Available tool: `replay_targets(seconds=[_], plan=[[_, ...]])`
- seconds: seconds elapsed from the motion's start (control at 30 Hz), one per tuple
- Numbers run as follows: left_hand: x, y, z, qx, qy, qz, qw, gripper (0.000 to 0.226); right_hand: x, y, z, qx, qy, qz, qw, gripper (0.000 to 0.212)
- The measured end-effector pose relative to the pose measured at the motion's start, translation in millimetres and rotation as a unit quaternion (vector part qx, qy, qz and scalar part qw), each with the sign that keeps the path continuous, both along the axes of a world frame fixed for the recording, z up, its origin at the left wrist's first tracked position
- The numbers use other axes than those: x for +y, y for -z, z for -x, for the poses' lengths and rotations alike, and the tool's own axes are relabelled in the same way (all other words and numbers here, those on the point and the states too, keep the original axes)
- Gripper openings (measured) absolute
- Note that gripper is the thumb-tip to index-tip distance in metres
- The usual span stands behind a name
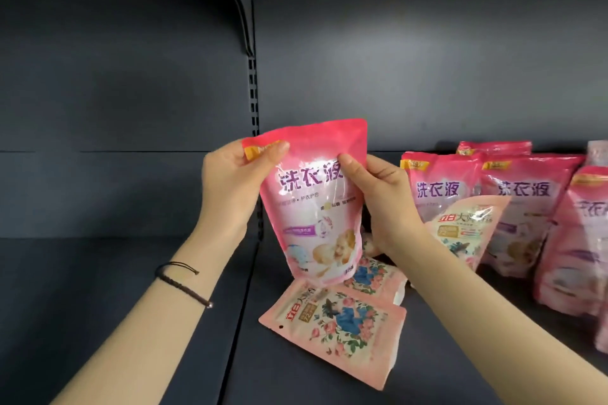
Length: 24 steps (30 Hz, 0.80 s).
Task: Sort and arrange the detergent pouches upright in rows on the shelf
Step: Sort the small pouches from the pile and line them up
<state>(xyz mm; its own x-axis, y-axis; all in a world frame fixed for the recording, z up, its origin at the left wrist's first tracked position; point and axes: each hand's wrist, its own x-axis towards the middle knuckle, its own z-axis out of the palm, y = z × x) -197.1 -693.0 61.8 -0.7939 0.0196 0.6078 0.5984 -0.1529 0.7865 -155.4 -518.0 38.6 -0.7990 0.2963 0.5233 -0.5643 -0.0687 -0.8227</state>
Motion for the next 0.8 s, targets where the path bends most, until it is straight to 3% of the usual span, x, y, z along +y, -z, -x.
replay_targets(seconds=[0.1, 0.17, 0.3, 0.43, 0.6, 0.7, 0.77, 0.8], plan=[[33, -9, -18, 0.019, 0.022, -0.054, 0.998, 0.028, 13, -6, -24, 0.047, 0.056, 0.037, 0.997, 0.018], [57, -12, -34, 0.03, 0.047, -0.08, 0.995, 0.014, 28, -8, -43, 0.064, 0.1, 0.035, 0.992, 0.018], [102, -2, -67, 0.097, 0.03, -0.077, 0.992, 0.007, 61, 3, -82, 0.08, 0.179, 0.002, 0.981, 0.03], [140, 20, -90, 0.133, 0.002, -0.049, 0.99, 0.006, 92, 25, -114, 0.075, 0.164, 0.004, 0.984, 0.012], [175, 41, -109, 0.131, -0.011, -0.02, 0.991, 0.006, 126, 48, -133, 0.044, 0.147, 0.017, 0.988, 0.014], [186, 52, -123, 0.111, 0.001, -0.014, 0.994, 0.018, 139, 58, -143, 0.047, 0.139, 0.005, 0.989, 0.015], [183, 65, -133, 0.088, 0.032, -0.01, 0.996, 0.039, 145, 64, -152, 0.045, 0.111, -0.023, 0.993, 0.014], [180, 76, -139, 0.07, 0.044, 0.007, 0.997, 0.054, 148, 70, -158, 0.034, 0.101, -0.052, 0.993, 0.025]])
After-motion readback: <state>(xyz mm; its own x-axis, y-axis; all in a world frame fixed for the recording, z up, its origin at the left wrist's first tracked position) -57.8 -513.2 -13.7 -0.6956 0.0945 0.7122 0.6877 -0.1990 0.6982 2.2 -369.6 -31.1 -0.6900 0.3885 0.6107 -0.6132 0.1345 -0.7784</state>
